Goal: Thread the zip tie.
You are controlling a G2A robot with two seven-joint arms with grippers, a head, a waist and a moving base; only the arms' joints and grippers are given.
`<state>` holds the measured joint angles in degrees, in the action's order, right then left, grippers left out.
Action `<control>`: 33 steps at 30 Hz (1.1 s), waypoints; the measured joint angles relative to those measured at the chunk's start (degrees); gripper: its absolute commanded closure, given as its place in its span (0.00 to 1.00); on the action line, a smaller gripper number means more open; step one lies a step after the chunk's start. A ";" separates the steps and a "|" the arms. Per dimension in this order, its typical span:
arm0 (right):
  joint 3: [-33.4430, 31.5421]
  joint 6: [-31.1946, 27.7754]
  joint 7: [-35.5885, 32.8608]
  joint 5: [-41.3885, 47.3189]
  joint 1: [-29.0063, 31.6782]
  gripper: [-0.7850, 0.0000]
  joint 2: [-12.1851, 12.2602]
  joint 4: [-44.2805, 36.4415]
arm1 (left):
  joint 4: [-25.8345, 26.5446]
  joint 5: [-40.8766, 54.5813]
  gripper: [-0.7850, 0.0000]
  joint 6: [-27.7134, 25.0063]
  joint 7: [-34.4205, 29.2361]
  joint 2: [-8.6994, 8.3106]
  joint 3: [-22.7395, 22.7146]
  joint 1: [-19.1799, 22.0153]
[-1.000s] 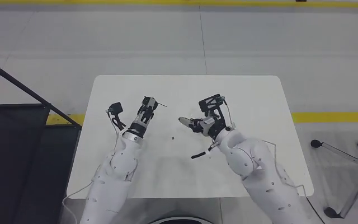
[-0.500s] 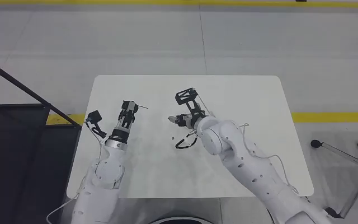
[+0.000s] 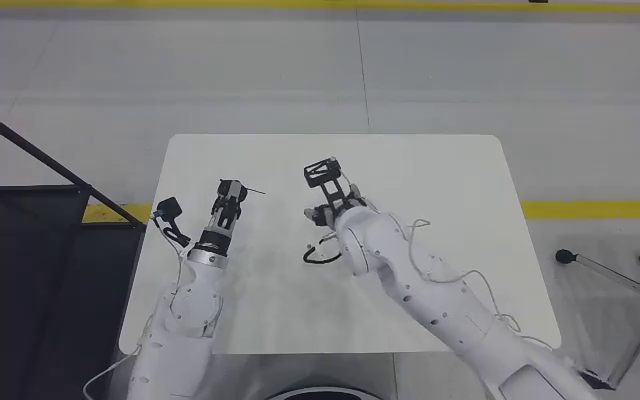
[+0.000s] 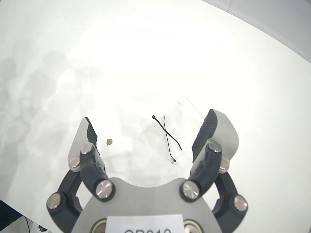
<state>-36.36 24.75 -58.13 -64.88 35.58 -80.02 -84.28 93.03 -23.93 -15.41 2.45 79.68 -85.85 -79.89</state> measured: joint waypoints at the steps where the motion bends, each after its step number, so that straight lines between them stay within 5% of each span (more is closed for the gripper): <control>1: 1.16 0.84 -2.23 -0.81 -1.57 0.15 -0.75 1.04 | 0.00 0.00 1.00 0.00 0.00 0.00 0.00 0.00; 5: 4.62 3.12 -9.08 -2.89 -6.71 0.33 -3.43 5.86 | 0.00 0.00 1.00 0.00 0.00 0.00 0.00 0.00; 13: 7.48 2.86 -14.16 0.46 -13.17 0.51 -8.66 16.52 | 0.08 0.06 1.00 0.16 -0.08 -0.03 -0.16 -0.13; 33: 10.60 2.15 -19.25 -0.15 -17.92 0.56 -16.83 32.31 | -0.02 0.86 1.00 1.32 -0.32 -0.15 -0.54 0.03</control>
<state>-25.76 26.90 -77.37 -65.02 17.66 -96.85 -51.97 93.01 -23.08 -14.09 2.13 79.54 -86.39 -79.86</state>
